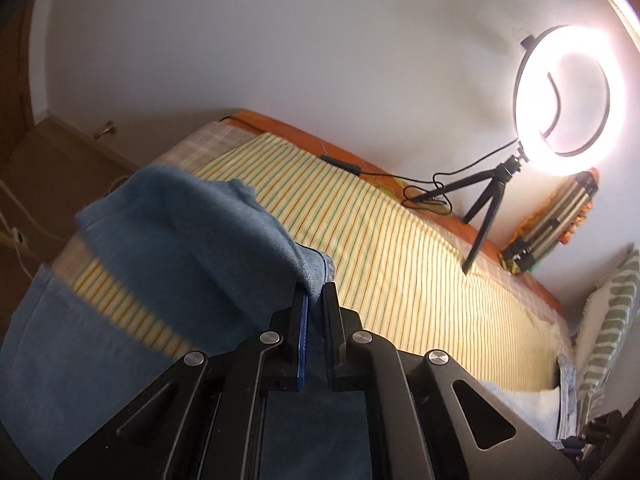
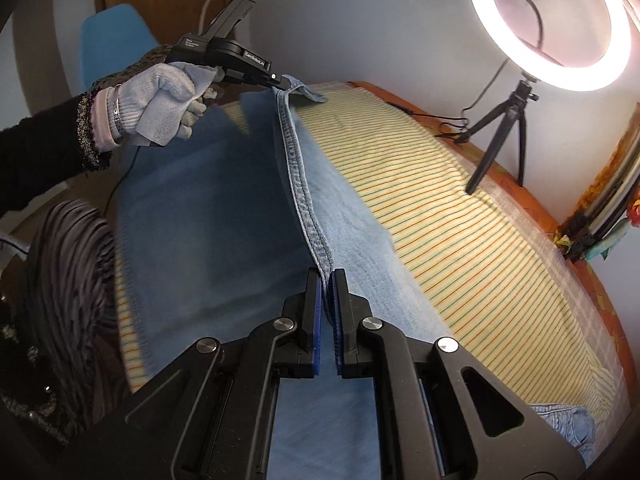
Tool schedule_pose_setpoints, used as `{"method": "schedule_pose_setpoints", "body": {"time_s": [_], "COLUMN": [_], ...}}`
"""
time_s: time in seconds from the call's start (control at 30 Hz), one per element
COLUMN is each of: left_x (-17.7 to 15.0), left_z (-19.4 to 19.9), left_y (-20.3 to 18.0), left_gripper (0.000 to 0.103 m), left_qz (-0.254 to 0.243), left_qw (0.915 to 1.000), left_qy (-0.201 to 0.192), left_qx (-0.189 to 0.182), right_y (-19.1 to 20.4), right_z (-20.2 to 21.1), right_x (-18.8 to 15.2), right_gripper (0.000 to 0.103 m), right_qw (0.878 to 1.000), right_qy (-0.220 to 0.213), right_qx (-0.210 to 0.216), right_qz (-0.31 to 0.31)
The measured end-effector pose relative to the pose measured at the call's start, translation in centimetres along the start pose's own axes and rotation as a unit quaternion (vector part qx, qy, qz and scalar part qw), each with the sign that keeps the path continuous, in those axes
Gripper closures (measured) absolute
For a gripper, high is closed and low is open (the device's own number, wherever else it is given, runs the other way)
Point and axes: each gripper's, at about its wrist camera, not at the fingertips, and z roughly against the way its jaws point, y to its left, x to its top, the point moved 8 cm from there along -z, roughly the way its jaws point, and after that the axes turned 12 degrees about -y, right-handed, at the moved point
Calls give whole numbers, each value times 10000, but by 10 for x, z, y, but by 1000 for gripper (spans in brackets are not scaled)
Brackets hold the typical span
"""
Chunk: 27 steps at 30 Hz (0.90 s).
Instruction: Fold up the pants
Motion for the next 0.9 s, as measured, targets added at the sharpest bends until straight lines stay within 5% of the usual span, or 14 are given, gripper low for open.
{"method": "schedule_pose_setpoints", "body": {"time_s": [0.3,0.43,0.7,0.9], "left_x": [-53,-36,-11,-26], "left_z": [41,48,-14,-75], "left_y": [47,52,2,25], "left_gripper": [90,62,43,43], "left_qz": [-49,-178,-1363,-1635], "left_qw": [9980,9979,9859,9689], "left_qy": [589,464,762,1237], "left_qx": [202,422,604,1387], "right_y": [63,68,66,65], "right_z": [-6,-11,-11,-12], "right_x": [-48,-57,-57,-59], "right_gripper": [97,97,97,97], "right_qw": [9982,9980,9981,9983], "right_qy": [443,500,430,407], "right_qx": [380,338,205,186], "right_qz": [-96,-181,-394,-381]}}
